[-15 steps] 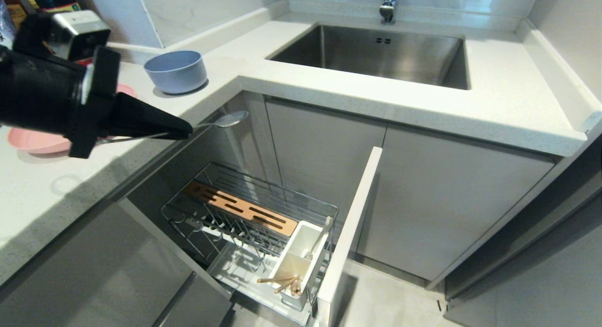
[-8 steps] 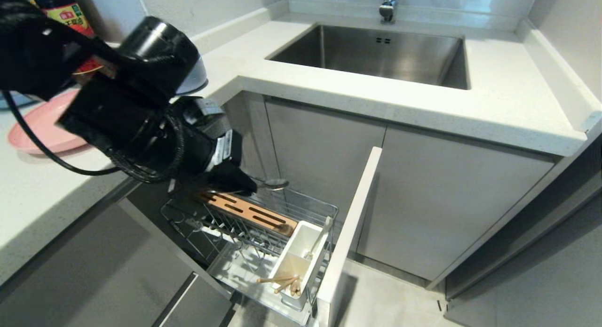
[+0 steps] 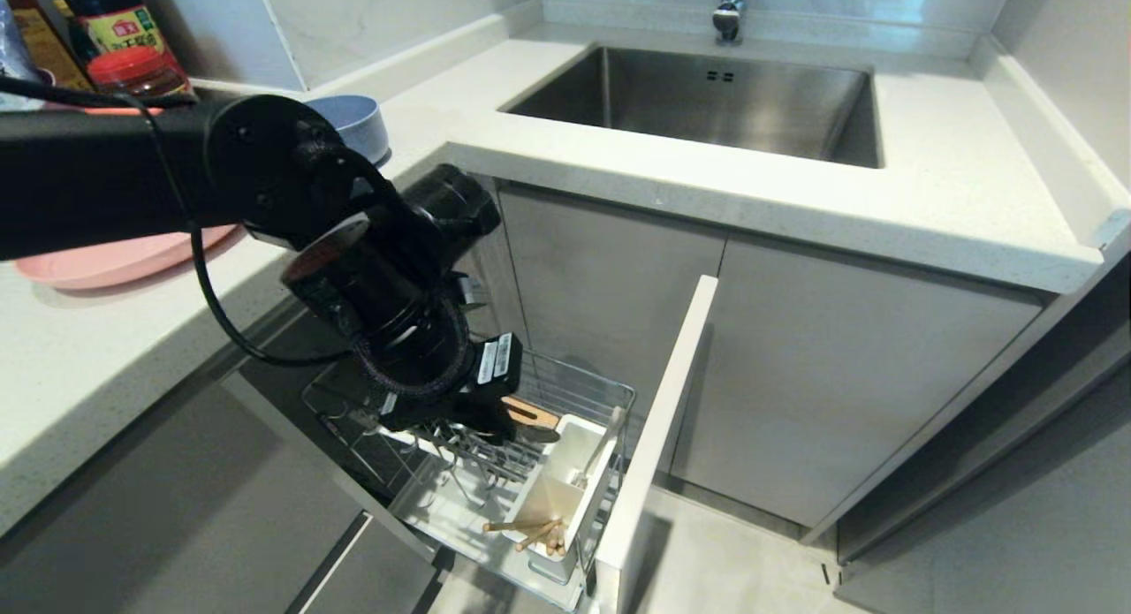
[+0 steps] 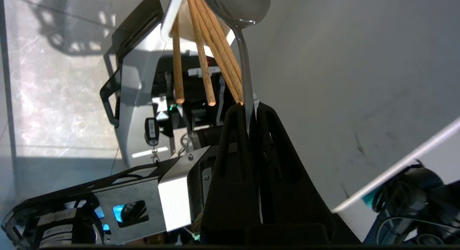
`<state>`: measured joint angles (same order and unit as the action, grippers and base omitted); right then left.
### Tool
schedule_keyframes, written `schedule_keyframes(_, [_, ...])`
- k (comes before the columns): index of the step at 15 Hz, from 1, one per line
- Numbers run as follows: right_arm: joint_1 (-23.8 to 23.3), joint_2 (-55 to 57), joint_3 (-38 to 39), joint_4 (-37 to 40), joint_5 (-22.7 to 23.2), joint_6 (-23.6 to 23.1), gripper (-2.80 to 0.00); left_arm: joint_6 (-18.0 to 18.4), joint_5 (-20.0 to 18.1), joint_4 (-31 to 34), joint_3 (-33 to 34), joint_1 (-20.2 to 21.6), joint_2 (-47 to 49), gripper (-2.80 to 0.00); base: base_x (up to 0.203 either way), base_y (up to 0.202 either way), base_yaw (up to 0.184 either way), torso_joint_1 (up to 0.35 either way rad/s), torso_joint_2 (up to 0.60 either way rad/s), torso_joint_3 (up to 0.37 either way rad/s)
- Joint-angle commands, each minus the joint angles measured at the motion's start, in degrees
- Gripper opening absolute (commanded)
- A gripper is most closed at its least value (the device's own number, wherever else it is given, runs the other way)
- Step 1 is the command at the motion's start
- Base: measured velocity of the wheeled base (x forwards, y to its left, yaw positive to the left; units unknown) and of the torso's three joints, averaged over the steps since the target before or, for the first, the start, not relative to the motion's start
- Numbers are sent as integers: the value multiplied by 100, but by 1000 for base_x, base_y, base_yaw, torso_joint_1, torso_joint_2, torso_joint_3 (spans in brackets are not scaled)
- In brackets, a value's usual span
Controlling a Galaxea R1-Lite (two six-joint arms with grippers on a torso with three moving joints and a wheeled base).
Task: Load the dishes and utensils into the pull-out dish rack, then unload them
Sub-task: Pick up the spoon and place it in the cupboard
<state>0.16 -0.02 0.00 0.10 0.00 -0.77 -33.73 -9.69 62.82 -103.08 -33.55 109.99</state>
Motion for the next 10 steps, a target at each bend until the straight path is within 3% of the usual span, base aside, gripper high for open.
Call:
schedule_keyframes(1, [2,2,0,-1,0,-2,-280,-19,-14,45,-5,-33,228,-280,0,0,0,0,0,0])
schedule_keyframes(10, [2,2,0,-1,0,-2,-280,-19,-136,117,-132,-99,708,-280,0,0,0,0,0,0])
